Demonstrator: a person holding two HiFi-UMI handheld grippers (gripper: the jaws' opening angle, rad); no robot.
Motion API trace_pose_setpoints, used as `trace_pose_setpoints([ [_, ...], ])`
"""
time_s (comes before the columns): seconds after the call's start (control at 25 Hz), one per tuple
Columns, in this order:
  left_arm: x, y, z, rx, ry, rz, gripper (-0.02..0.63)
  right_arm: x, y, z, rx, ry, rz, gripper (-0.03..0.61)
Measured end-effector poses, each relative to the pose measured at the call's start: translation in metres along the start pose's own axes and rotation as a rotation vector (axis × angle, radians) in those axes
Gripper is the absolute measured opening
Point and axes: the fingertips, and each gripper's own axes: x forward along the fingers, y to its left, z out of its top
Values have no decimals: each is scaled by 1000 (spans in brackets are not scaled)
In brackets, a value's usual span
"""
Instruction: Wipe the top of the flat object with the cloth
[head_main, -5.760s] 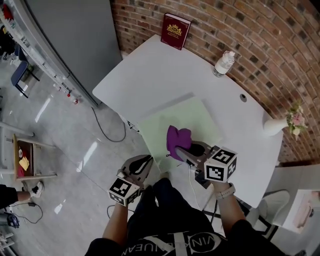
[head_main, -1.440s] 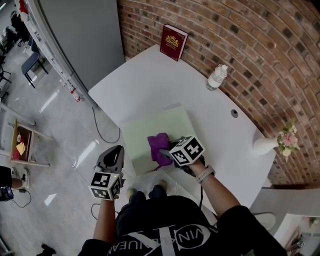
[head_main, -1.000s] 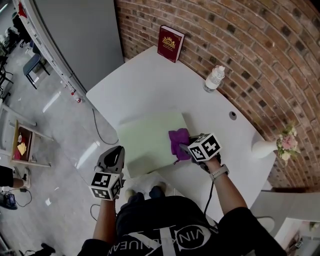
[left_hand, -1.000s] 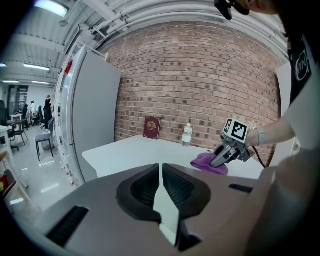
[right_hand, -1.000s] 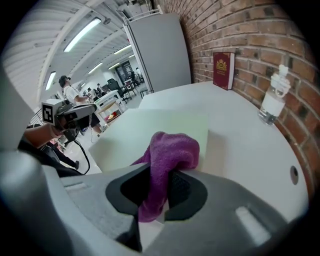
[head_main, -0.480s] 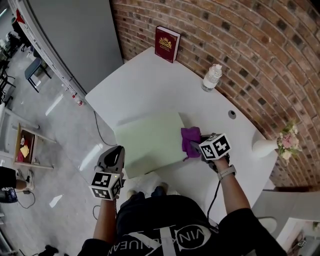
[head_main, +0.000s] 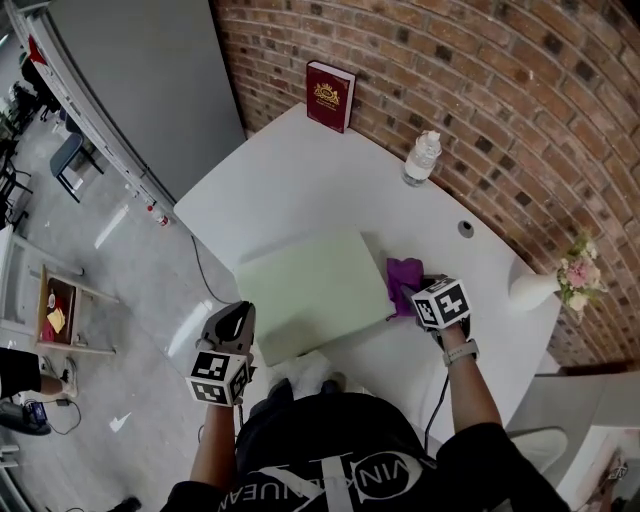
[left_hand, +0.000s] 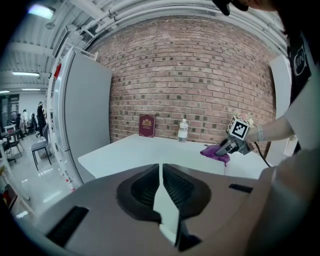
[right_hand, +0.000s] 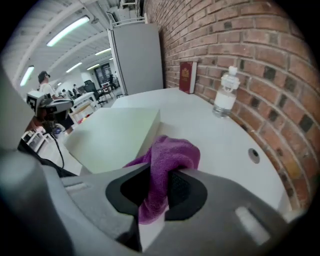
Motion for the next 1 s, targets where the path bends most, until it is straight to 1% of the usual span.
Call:
trace_pose_setpoints([
  [0.08,4,8,6,8,-1,-18,25,-9,-12,1,36,-54,-100,61],
  [0.2,13,18,16,32,-3,-60,25,-33,-18,12,115,-212,-208,61],
  [0.28,21,23,22,43,-3,-86,25,-53,-15,18,168,-318,-259,61],
  [0.36,27,27,30,43,-18,-109,25,-70,-6,24,248,-419,-274,61],
  [0.44,33,29,41,38,-43,-129,25,-87,8,31,341,-532,-249,61],
  [0.52,36,30,51,25,-75,-140,25,-102,23,40,391,-632,-222,61],
  [0.6,38,31,62,8,-117,-147,25,-115,37,48,372,-690,-229,61],
  [0.68,36,31,75,-2,-163,-157,25,-127,47,55,320,-723,-265,61],
  [0.8,30,31,90,-2,-217,-172,25,-144,61,61,256,-748,-326,61],
  [1.0,20,32,111,-10,-283,-207,25,-170,88,70,189,-786,-393,61],
])
